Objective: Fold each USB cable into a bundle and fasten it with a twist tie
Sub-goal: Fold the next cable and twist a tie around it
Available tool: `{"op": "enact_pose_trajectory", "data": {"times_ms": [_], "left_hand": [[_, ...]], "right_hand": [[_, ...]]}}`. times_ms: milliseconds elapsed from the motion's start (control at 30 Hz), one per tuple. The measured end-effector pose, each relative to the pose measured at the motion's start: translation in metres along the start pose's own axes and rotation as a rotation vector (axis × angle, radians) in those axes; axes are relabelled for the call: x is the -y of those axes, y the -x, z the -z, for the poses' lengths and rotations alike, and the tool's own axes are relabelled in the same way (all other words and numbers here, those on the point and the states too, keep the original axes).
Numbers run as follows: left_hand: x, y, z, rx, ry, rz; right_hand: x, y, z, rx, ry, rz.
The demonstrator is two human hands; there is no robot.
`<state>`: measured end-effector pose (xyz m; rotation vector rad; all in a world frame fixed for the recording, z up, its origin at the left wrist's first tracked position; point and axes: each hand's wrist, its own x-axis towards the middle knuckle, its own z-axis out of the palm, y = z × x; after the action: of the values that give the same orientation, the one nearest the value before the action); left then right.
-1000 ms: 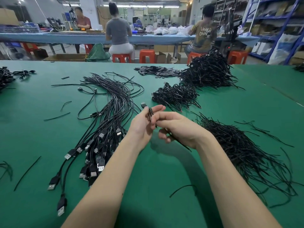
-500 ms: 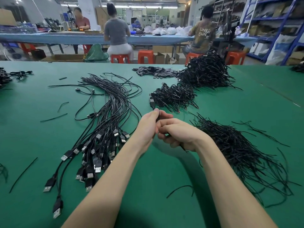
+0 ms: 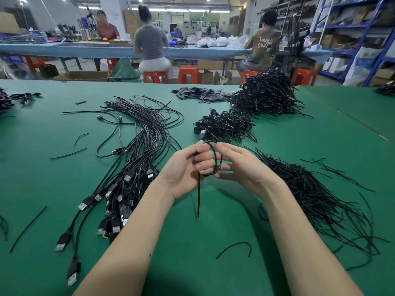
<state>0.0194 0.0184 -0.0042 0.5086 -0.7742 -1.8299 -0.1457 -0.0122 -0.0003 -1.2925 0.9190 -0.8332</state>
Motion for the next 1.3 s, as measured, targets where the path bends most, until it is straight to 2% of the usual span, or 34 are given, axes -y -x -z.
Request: {"op": "enact_pose_trajectory", "data": {"times_ms": [100, 233, 367, 500, 633, 767, 867, 967, 1100, 1200, 1300], "left_hand": [[-0.001, 0.001, -0.001, 0.011, -0.076, 0.024], [0.001, -0.003, -0.001, -0.103, -0.266, -0.012], [0.009, -0.012, 0.000, -0.239, -0.571, -0.204], [0.016, -0.017, 0.000, -0.390, -0.869, -0.281], [0.019, -0.017, 0.005, -0.450, -0.755, -0.234], [0.021, -0.017, -0.001, -0.385, -0.726, -0.204], [0.022, -0.016, -0.002, -0.352, -0.713, -0.182], [0.023, -0.017, 0.002, -0.358, -0.930, -0.187], [0.022, -0.018, 0.003, -0.465, -1.220, -0.227], [0.024, -0.017, -0.004, -0.521, -1.153, -0.276], [0.030, -0.018, -0.012, -0.583, -1.153, -0.356]], "right_hand": [[0.002, 0.004, -0.002, -0.014, 0.146, 0.050], [0.006, 0.004, -0.001, -0.094, 0.344, 0.095], [0.009, 0.003, -0.006, -0.150, 0.371, 0.135], [0.009, 0.001, -0.008, -0.238, 0.300, 0.232], [0.006, -0.002, -0.008, -0.326, 0.379, 0.304], [-0.001, -0.007, -0.008, -0.406, 0.510, 0.273], [-0.004, -0.008, -0.007, -0.409, 0.269, 0.194], [-0.007, -0.007, -0.009, -0.377, 0.076, 0.139], [-0.009, -0.008, -0.012, -0.358, 0.006, 0.143], [-0.012, -0.009, -0.015, -0.382, 0.063, 0.182], [-0.016, -0.010, -0.019, -0.461, 0.270, 0.266]]}}
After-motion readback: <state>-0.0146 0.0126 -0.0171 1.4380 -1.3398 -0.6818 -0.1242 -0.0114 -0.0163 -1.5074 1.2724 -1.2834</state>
